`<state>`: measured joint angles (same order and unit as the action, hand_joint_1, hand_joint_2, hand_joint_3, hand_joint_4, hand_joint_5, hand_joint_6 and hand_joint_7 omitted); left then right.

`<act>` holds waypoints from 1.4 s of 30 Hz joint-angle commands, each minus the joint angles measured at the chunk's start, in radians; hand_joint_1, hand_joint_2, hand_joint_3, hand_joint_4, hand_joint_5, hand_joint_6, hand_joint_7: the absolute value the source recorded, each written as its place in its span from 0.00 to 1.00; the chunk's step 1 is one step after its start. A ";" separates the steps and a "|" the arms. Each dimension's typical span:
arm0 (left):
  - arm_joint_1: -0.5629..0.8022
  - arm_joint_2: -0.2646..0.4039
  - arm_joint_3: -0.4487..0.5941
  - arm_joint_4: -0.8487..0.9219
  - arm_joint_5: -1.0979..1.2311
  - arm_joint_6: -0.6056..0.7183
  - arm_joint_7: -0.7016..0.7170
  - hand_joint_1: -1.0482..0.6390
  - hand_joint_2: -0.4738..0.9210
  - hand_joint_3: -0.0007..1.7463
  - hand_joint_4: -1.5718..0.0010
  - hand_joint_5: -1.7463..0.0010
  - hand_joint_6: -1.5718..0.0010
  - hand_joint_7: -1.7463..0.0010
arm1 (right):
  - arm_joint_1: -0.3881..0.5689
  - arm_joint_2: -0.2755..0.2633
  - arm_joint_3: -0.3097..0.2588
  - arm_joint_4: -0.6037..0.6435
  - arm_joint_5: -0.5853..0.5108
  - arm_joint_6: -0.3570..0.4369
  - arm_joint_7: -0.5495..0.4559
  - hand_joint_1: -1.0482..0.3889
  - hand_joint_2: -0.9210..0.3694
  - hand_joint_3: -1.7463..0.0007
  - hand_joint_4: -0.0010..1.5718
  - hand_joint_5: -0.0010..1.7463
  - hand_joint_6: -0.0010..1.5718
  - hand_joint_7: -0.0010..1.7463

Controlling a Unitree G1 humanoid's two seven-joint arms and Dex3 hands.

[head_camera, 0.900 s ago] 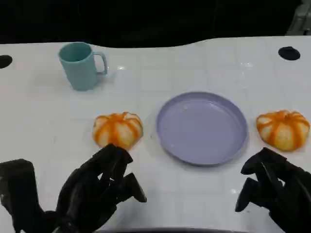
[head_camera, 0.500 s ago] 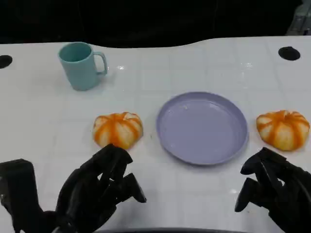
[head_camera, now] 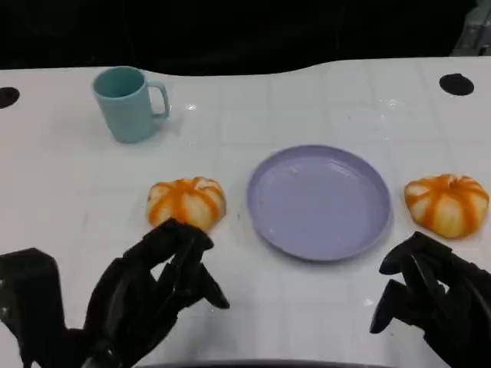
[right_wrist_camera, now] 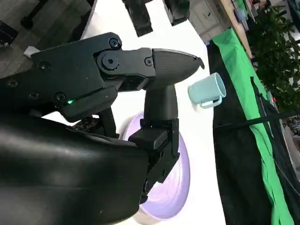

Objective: Grasp the bread from the table and place it into the plate.

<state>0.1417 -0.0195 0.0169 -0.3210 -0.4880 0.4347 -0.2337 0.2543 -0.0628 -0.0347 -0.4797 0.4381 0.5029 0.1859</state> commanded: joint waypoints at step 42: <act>-0.431 0.436 -0.358 0.286 1.293 -0.509 -0.018 0.39 0.88 0.01 1.00 0.89 0.88 0.99 | -0.023 -0.003 -0.004 0.018 0.002 0.000 -0.012 0.42 0.00 0.79 0.40 1.00 0.31 0.92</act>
<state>-0.2522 0.4138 -0.3202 -0.0644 0.7877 -0.0930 -0.2222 0.2279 -0.0608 -0.0310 -0.4583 0.4383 0.5180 0.1700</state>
